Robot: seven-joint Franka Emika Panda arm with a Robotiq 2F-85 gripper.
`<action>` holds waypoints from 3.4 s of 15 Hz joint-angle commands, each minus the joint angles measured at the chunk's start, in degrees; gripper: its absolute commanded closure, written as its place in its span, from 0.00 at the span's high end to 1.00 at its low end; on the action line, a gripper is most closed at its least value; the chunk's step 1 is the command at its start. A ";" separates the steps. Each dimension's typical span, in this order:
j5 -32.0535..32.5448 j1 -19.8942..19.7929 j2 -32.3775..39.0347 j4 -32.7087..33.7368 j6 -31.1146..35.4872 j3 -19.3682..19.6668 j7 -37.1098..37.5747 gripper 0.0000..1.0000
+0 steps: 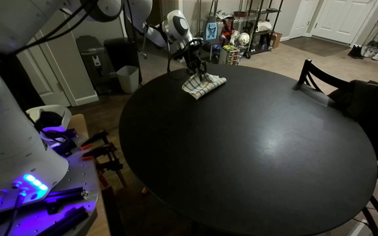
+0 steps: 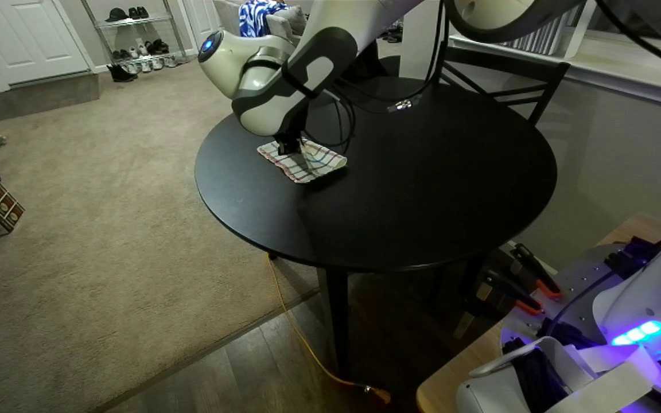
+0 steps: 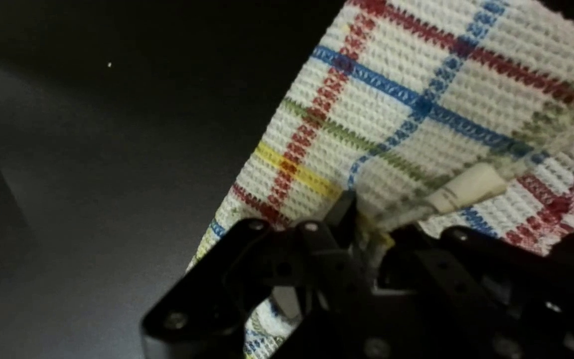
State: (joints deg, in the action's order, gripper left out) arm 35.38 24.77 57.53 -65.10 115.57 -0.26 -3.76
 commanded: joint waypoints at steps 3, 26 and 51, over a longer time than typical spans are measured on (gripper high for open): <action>-0.57 -0.42 -0.21 0.77 -0.59 -0.81 -2.13 0.02; -0.47 -0.02 1.76 4.40 -1.44 -3.13 -2.90 0.32; -0.01 0.31 1.80 3.22 -0.29 -2.78 -0.75 0.88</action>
State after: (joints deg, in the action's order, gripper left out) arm 35.37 25.08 59.33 -61.88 115.28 -3.04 -4.51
